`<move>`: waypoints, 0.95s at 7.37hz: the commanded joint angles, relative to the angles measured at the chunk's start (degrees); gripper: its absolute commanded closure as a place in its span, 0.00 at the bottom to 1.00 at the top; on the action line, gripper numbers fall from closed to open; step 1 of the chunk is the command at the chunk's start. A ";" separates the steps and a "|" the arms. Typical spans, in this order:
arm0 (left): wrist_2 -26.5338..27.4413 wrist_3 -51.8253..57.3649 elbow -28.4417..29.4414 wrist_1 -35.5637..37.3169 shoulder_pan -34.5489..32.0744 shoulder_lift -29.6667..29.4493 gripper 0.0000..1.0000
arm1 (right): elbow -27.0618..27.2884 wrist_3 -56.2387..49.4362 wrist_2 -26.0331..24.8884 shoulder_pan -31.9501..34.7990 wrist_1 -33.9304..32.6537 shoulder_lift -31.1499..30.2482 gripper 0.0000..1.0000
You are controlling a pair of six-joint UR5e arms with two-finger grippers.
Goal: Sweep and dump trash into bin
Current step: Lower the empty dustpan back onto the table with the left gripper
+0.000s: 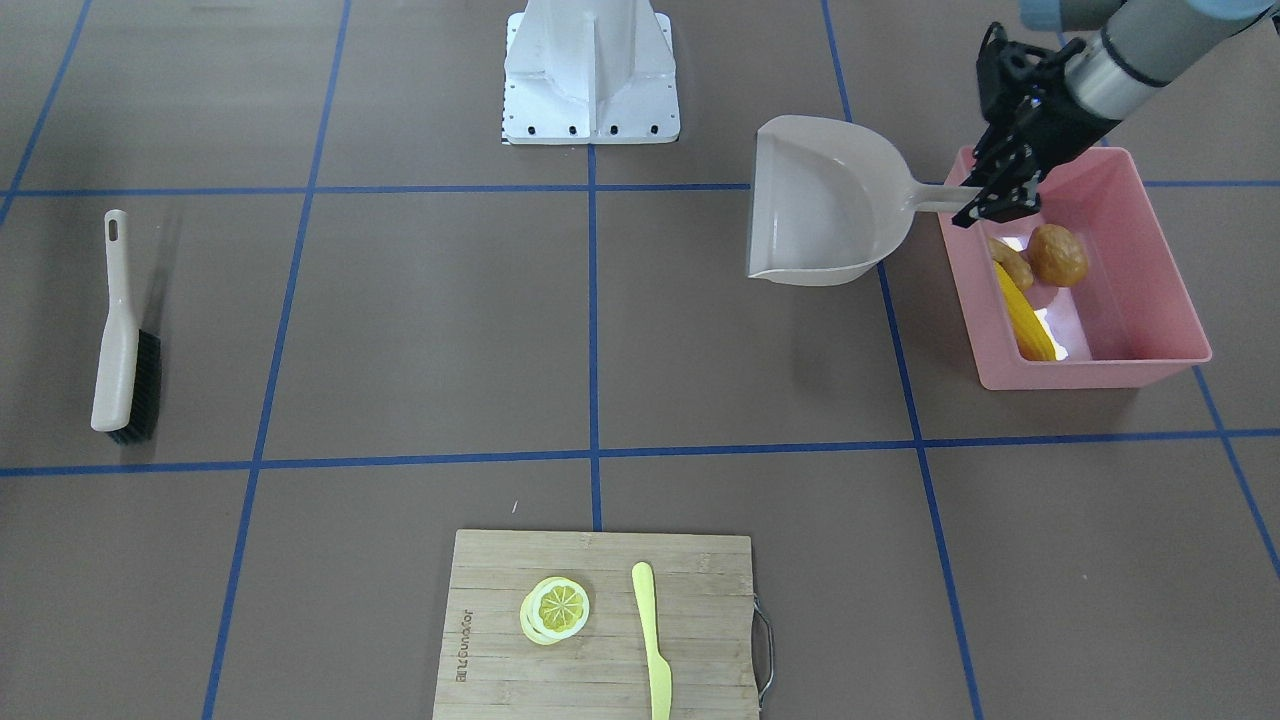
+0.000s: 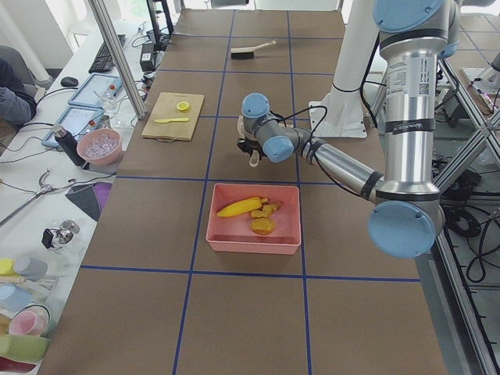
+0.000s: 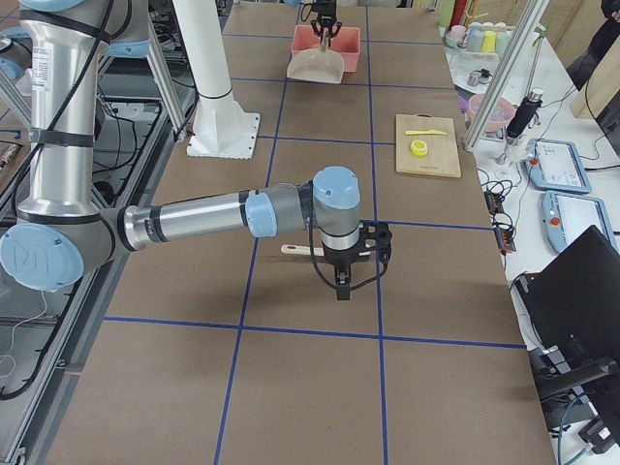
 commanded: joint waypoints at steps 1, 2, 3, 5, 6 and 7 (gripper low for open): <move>1.36 -4.61 8.96 -3.28 4.64 -8.55 0.84 | -0.30 -3.04 0.07 1.46 -4.00 0.08 0.00; 2.75 -9.41 14.92 -4.95 6.05 -14.16 0.83 | -0.47 -2.87 0.07 1.46 -3.83 0.50 0.00; 5.29 -11.72 15.50 -5.14 6.84 -15.26 0.81 | -0.30 -2.87 0.07 1.46 -3.83 0.68 0.00; 7.15 -16.40 15.95 -5.14 8.60 -17.02 0.75 | -1.69 -2.17 -0.02 1.38 -3.48 0.32 0.00; 8.12 -16.32 15.95 -4.97 9.48 -17.11 0.58 | -2.40 -2.25 0.16 1.11 -2.95 0.68 0.00; 8.39 -15.27 15.95 -5.14 10.36 -17.20 0.37 | -3.02 -2.17 0.33 0.94 -0.43 0.68 0.00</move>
